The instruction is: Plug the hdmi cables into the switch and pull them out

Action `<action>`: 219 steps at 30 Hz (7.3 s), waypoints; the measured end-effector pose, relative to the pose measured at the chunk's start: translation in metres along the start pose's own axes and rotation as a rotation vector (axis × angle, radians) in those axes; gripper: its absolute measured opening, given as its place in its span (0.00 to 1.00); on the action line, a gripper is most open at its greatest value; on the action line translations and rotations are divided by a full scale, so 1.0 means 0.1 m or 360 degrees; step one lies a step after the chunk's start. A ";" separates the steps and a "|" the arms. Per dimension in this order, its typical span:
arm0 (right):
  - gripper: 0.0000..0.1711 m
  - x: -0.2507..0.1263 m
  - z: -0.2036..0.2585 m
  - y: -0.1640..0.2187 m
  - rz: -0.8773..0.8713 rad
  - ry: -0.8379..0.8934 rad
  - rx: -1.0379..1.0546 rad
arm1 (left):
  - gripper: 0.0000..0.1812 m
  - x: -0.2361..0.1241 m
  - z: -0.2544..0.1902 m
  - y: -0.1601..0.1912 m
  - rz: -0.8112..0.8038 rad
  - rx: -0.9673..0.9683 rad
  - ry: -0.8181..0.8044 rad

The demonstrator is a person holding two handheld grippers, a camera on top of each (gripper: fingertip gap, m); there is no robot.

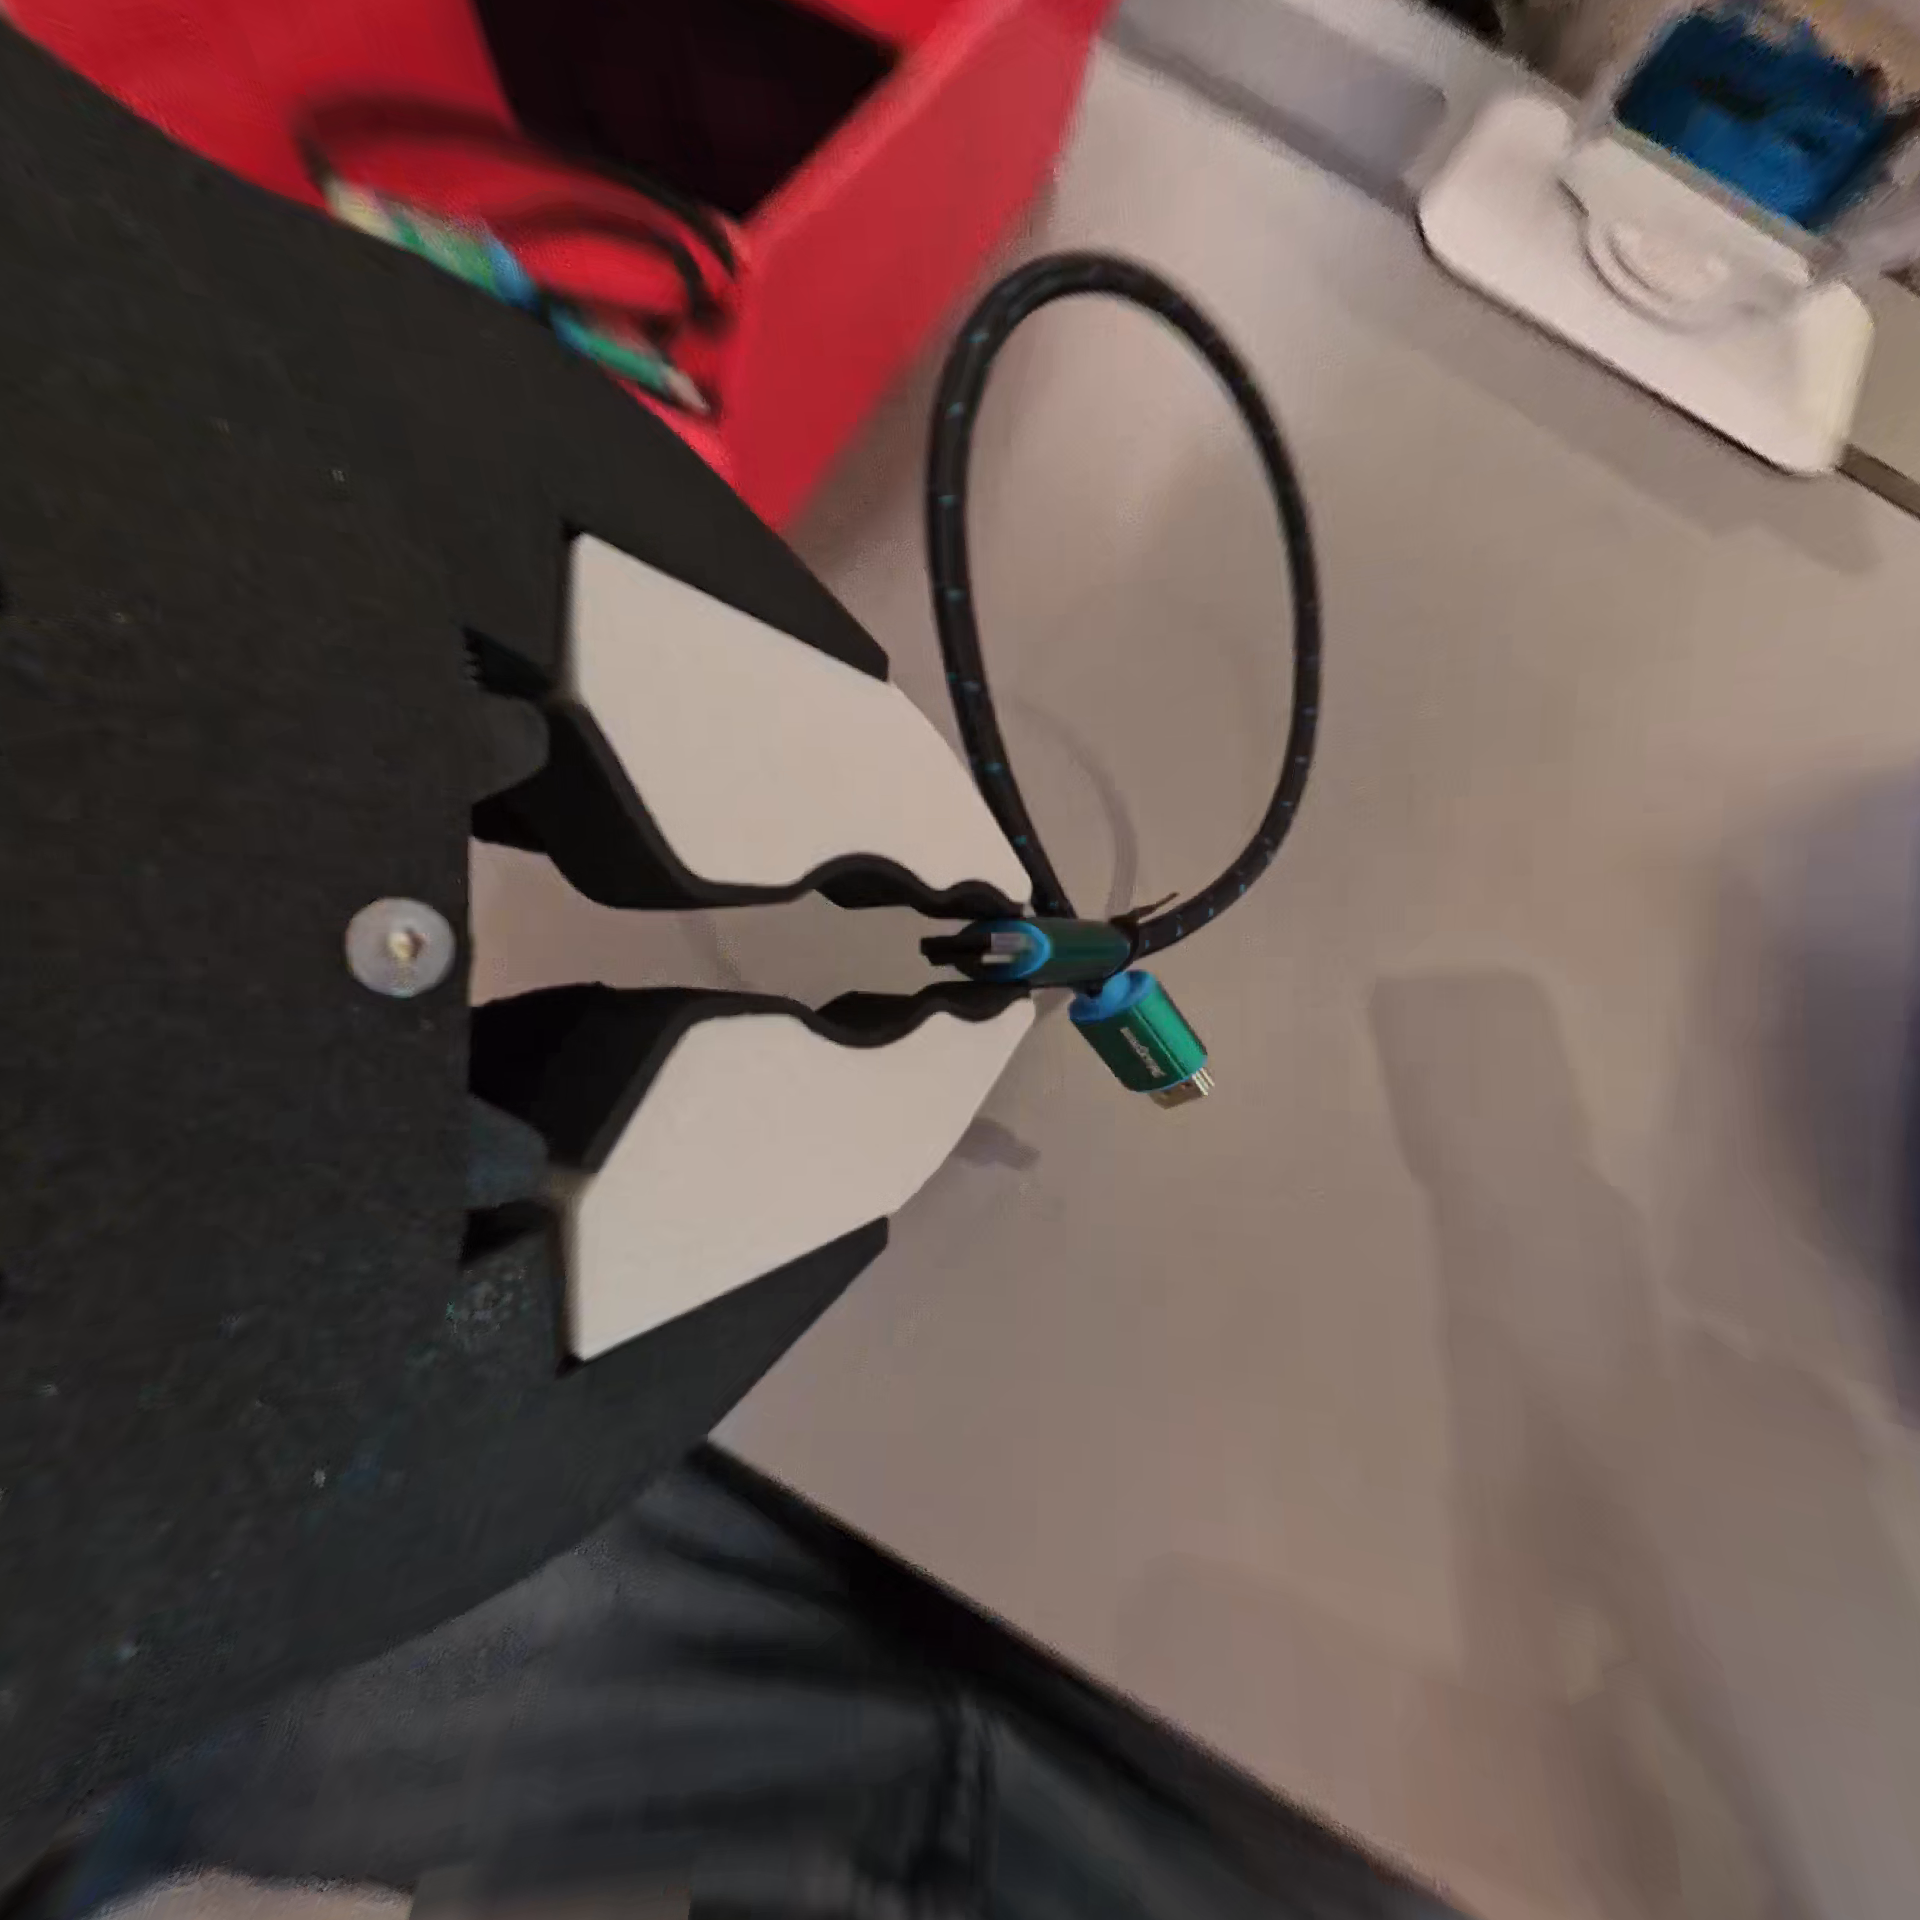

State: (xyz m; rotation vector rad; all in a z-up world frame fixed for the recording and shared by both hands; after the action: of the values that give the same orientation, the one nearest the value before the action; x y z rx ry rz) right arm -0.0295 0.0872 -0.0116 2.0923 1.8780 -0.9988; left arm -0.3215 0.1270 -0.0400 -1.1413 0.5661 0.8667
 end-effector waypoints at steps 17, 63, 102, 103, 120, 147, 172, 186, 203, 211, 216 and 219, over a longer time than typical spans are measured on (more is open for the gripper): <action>0.09 -0.01 -0.01 0.01 0.0038 0.0016 -0.0013 | 0.09 0.44 -0.61 -0.13 0.0201 0.0290 -0.0174; 0.09 0.06 0.04 -0.10 0.0101 0.0106 -0.0117 | 0.06 0.66 0.06 -0.49 0.0084 0.0254 0.0179; 0.09 0.33 0.20 -0.34 0.0414 0.0210 -0.0223 | 0.06 0.83 0.52 -1.40 0.0269 0.0276 -0.0106; 0.09 0.33 0.20 -0.34 0.0410 0.0211 -0.0222 | 0.06 0.83 0.52 -1.40 0.0276 0.0276 -0.0115; 0.09 0.26 0.13 -0.28 0.0243 0.0171 -0.0100 | 0.05 0.82 0.51 -1.39 0.0069 0.0267 -0.0132; 0.09 0.20 0.13 -0.19 0.0138 0.0176 -0.0130 | 0.06 0.69 0.41 -1.28 -0.0217 0.0284 -0.0223; 0.09 0.07 0.05 -0.14 -0.0121 0.0357 0.0085 | 0.30 0.17 0.60 -0.81 -0.0825 -0.0679 0.0213; 0.09 -0.04 0.19 -0.33 -0.0210 0.0449 -0.0075 | 0.10 0.36 0.56 -0.93 -0.0879 -0.0656 0.0436; 0.09 -0.07 0.23 -0.30 -0.0334 0.0385 -0.0083 | 0.08 0.36 0.59 -0.86 -0.0875 -0.0576 0.0563; 0.09 0.05 0.26 -0.38 -0.0173 0.0409 -0.0062 | 0.08 0.37 0.59 -0.85 -0.0846 -0.0576 0.0509; 0.09 0.10 0.26 -0.34 -0.0152 0.0341 -0.0049 | 0.08 0.39 0.55 -0.87 -0.0818 -0.0550 0.0496; 0.10 0.13 0.25 -0.33 -0.0096 0.0314 -0.0040 | 0.08 0.39 0.53 -0.89 -0.0828 -0.0553 0.0515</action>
State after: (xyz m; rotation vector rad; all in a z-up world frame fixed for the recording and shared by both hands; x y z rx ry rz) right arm -0.0693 0.0915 -0.0275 2.2038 2.0447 -0.8015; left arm -0.2284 0.1744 -0.0043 -1.6699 0.3542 0.3338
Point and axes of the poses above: each gripper's, where its closed fingertips meet, x out along the fingers, y out of its underside, z = x × y across the jaws, the point moved 10 cm from there along -x, back along the fingers, and after that the axes turned 6 degrees about z, right-handed, at the moved point
